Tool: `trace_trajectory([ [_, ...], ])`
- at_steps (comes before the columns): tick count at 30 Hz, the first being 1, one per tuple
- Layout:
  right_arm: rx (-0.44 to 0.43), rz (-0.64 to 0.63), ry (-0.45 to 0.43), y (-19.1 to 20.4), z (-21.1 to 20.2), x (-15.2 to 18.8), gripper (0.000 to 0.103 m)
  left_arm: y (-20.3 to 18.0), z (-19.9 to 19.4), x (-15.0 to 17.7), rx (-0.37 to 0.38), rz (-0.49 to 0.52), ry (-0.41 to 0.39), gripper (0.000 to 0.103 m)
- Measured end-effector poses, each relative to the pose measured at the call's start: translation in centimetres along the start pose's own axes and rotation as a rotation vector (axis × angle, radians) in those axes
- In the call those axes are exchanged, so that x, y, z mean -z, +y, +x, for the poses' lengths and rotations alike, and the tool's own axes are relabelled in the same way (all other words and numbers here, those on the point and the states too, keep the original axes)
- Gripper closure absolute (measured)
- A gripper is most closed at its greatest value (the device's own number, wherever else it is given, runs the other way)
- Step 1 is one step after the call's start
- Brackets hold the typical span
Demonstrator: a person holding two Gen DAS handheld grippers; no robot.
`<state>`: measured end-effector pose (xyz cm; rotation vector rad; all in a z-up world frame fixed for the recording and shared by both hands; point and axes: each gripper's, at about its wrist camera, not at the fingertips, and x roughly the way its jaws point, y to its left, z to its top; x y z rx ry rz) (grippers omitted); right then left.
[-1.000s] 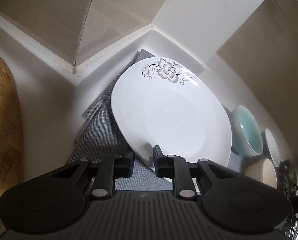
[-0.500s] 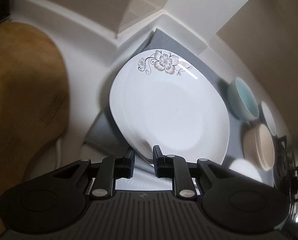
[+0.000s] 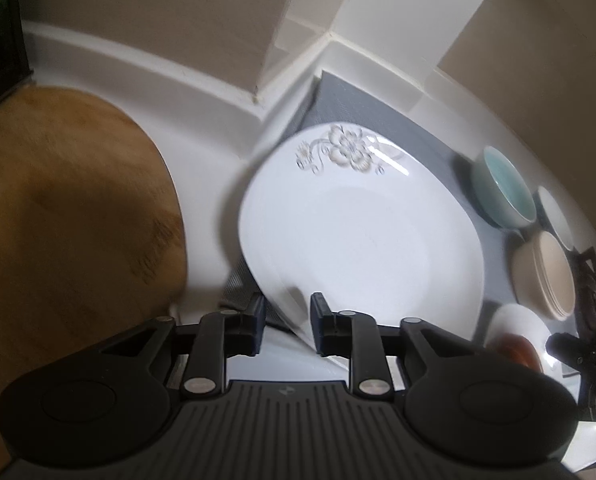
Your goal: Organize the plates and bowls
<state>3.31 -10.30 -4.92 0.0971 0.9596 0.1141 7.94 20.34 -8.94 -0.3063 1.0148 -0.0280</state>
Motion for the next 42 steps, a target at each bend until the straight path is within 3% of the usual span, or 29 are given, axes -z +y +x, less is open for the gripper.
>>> trace_trajectory([
  [11,-0.042,0.005,0.004,1.7,4.0,-4.0,0.069,1.1,1.5,-3.2,-0.053,0.031,-0.071,0.071],
  [14,-0.036,0.015,0.025,1.9,5.8,-5.2,0.069,0.9,2.3,-3.6,-0.042,0.053,-0.062,0.080],
  [17,-0.032,0.029,0.048,2.1,7.5,-5.9,0.069,0.5,3.0,-3.7,-0.040,0.078,-0.055,0.081],
  [30,-0.047,0.060,0.157,2.7,11.9,-6.3,0.069,0.3,3.5,-4.1,-0.034,0.116,-0.050,0.081],
  [42,-0.070,0.040,0.151,2.8,13.6,-7.0,0.065,-0.4,3.4,-3.5,-0.050,0.153,-0.029,0.080],
])
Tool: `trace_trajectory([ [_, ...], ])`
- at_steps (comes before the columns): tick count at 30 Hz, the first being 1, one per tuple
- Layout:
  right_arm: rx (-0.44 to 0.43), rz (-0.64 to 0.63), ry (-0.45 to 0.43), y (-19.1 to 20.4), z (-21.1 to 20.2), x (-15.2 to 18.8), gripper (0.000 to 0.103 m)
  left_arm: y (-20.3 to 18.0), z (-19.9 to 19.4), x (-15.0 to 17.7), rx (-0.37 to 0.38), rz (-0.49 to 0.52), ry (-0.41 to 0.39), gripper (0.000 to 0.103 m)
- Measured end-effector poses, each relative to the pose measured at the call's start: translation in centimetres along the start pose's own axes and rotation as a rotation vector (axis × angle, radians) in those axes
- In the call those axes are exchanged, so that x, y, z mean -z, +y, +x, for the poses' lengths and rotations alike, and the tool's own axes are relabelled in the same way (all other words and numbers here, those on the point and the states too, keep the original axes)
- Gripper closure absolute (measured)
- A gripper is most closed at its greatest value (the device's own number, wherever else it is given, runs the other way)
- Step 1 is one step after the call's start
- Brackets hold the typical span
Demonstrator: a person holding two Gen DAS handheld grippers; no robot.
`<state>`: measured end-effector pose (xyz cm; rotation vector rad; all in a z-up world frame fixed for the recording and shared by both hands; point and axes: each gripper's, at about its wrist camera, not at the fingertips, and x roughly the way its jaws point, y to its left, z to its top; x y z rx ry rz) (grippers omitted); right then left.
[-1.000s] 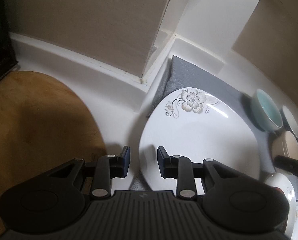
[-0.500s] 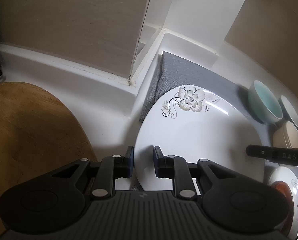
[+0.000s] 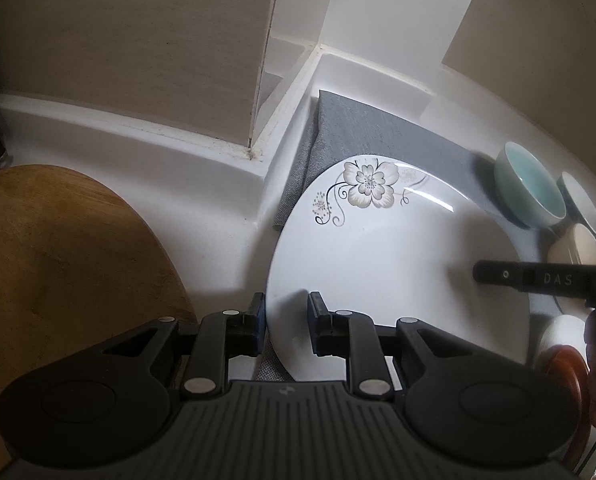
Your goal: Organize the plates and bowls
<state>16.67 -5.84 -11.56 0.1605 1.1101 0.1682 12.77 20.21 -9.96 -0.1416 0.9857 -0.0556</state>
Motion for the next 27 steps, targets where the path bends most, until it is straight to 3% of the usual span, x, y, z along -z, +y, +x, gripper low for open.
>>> trace_trajectory([
  [27,-0.003,0.002,0.050,0.1,-0.9,1.5,0.065,-0.5,0.6,-0.6,-0.016,0.029,0.005,0.076],
])
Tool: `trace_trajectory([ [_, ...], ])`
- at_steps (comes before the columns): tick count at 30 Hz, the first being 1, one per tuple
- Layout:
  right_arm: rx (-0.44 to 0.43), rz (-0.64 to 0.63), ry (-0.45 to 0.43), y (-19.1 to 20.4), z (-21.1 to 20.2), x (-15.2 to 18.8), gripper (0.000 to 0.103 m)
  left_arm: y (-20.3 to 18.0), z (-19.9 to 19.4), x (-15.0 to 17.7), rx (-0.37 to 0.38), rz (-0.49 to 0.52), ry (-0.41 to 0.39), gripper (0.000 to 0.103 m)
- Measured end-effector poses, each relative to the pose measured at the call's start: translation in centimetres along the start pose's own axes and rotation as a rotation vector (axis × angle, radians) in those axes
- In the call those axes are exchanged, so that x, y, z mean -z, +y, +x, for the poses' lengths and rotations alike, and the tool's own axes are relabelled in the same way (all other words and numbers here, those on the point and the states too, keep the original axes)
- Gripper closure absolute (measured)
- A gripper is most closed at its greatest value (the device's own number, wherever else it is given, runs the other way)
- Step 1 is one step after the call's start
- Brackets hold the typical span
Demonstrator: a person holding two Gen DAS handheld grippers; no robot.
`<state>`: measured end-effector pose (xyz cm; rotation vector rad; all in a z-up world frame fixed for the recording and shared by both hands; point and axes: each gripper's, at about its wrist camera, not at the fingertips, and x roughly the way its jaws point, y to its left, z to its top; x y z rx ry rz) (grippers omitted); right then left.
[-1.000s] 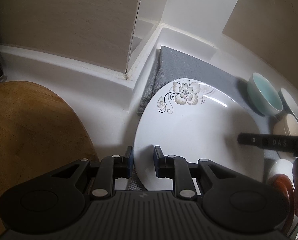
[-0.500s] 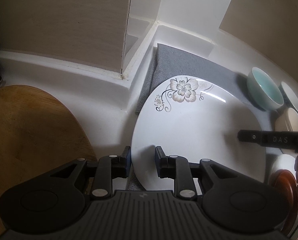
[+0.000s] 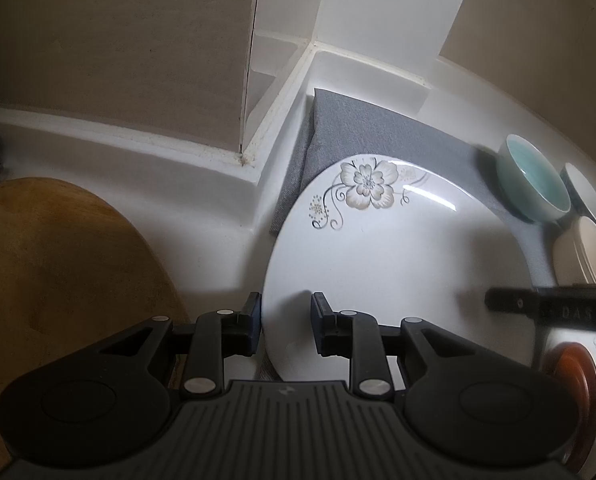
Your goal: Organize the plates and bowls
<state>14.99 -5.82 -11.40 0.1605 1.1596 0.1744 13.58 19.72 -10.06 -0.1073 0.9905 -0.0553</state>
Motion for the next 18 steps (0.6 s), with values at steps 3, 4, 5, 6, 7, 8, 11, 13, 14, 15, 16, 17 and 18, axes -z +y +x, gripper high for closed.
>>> trace_trajectory([
  [3,-0.009,-0.007,0.004,0.2,0.0,0.3,0.065,0.1,0.3,-0.6,-0.004,0.002,-0.009,0.076],
  [4,-0.012,-0.009,0.005,0.2,-0.1,0.5,0.065,0.1,0.4,-0.8,-0.005,0.004,-0.012,0.076],
  [5,-0.015,-0.009,0.005,0.2,-0.1,0.6,0.066,0.1,0.6,-1.0,-0.004,0.006,-0.015,0.076],
  [6,-0.018,-0.009,0.006,0.3,-0.1,0.7,0.066,0.1,0.8,-1.2,-0.003,0.009,-0.017,0.076],
  [7,-0.022,-0.011,0.006,0.3,-0.1,0.7,0.066,0.1,0.9,-1.3,-0.001,0.012,-0.017,0.076],
  [8,-0.026,-0.013,0.005,0.4,-0.1,0.8,0.067,0.0,1.1,-1.5,0.001,0.016,-0.021,0.076],
  [11,-0.024,-0.015,-0.008,0.5,-0.2,1.1,0.068,-0.3,1.2,-1.6,-0.005,0.038,-0.028,0.076],
  [13,-0.027,-0.003,-0.018,0.4,-0.2,1.1,0.070,-0.3,1.0,-1.4,-0.003,0.047,-0.028,0.078],
  [14,-0.031,0.011,-0.021,0.2,-0.2,1.1,0.072,-0.2,0.9,-1.3,0.003,0.042,-0.023,0.079],
  [15,-0.036,0.026,-0.024,-0.1,-0.3,1.2,0.072,-0.2,0.7,-1.2,0.009,0.042,-0.020,0.080],
  [16,-0.040,0.041,-0.028,-0.3,-0.4,1.2,0.073,-0.2,0.5,-1.0,0.012,0.048,-0.018,0.080],
  [17,-0.043,0.051,-0.033,-0.5,-0.5,1.2,0.074,-0.3,0.3,-0.9,0.012,0.056,-0.017,0.080],
  [18,-0.046,0.056,-0.039,-0.7,-0.6,1.2,0.075,-0.4,0.1,-0.8,0.011,0.060,-0.015,0.081],
])
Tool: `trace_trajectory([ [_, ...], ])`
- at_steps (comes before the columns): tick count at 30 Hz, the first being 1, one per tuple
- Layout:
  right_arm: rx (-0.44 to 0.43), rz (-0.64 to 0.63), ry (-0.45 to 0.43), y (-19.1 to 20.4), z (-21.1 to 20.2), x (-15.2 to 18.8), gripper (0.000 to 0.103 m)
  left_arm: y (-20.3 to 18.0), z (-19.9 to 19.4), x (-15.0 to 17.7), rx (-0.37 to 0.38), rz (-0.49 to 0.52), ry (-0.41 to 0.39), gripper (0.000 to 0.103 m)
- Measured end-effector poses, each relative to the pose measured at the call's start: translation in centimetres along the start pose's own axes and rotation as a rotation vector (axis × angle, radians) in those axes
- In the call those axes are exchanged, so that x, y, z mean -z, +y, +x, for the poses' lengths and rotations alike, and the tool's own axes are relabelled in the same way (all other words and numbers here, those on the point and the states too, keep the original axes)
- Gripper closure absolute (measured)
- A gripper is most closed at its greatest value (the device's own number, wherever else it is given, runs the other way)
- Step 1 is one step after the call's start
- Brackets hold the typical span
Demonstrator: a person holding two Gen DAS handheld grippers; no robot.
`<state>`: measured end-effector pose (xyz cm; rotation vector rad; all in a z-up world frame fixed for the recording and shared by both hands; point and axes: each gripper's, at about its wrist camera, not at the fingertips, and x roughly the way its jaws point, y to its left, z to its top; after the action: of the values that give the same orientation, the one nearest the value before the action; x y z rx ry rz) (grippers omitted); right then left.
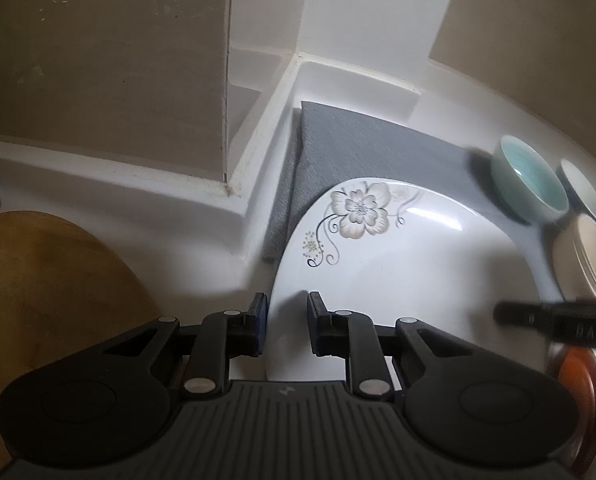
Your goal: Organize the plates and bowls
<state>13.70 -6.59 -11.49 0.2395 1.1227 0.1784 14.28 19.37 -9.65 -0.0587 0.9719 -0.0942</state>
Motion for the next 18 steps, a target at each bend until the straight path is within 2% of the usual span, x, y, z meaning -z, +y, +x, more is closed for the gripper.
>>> trace_trajectory([
  [5,-0.015,0.009,-0.034,-0.3,-0.8,0.0,0.077,-0.3,-1.1,0.4,-0.004,-0.006,-0.007,0.084],
  [18,-0.021,0.033,-0.080,-1.2,-2.7,0.6,0.077,-2.0,-3.4,1.7,0.003,0.017,-0.027,0.084],
])
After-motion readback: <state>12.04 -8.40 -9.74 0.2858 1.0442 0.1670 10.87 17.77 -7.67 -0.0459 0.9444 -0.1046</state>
